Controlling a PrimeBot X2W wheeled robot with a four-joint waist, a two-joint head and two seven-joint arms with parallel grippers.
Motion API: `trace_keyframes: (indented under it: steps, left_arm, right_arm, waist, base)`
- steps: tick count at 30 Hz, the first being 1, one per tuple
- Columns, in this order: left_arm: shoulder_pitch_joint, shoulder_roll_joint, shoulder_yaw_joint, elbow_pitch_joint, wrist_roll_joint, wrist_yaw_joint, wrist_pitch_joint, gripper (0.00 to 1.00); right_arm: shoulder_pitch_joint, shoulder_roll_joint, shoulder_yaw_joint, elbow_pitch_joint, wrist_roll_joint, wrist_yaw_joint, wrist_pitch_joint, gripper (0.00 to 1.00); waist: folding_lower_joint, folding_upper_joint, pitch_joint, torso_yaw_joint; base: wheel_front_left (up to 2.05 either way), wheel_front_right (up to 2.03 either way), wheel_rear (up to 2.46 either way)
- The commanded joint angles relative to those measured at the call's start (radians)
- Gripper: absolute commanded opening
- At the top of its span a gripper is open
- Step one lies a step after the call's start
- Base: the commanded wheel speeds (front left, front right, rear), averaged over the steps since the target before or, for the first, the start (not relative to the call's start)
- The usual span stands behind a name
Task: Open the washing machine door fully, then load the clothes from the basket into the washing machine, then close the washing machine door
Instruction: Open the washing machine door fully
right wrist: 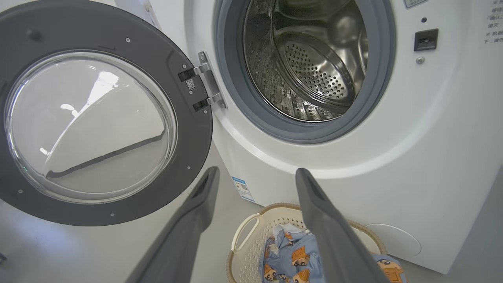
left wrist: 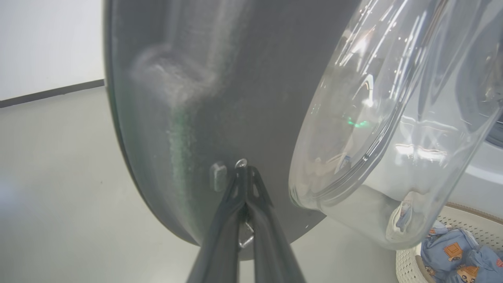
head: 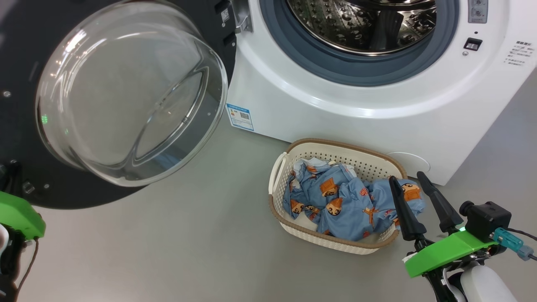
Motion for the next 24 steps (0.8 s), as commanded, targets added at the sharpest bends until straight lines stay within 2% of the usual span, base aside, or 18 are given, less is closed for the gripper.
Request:
trace_keyframes:
  steps: [1,11,24]
  left_arm:
    - [-0.050,0.078,0.026,0.006,-0.004,0.001,-0.015,0.00]
    - [-0.069,0.069,-0.027,0.066,-0.046,-0.001,-0.046,0.00]
    - [0.010,0.070,-0.096,-0.026,-0.123,-0.001,-0.071,0.00]
  right_arm:
    - [-0.024,0.003,0.026,-0.021,-0.002,0.002,-0.012,1.00]
    - [-0.011,0.001,0.020,-0.022,0.002,0.002,-0.012,1.00]
    - [0.000,-0.006,0.011,-0.026,0.013,0.002,-0.012,1.00]
  waist:
    - [0.0000,0.0000,-0.004,-0.004]
    - [0.0000,0.0000,-0.020,-0.006]
    - [0.0000,0.0000,-0.044,-0.016]
  base:
    - [0.00,0.00,0.00]
    - [0.00,0.00,0.00]
    - [0.00,0.00,0.00]
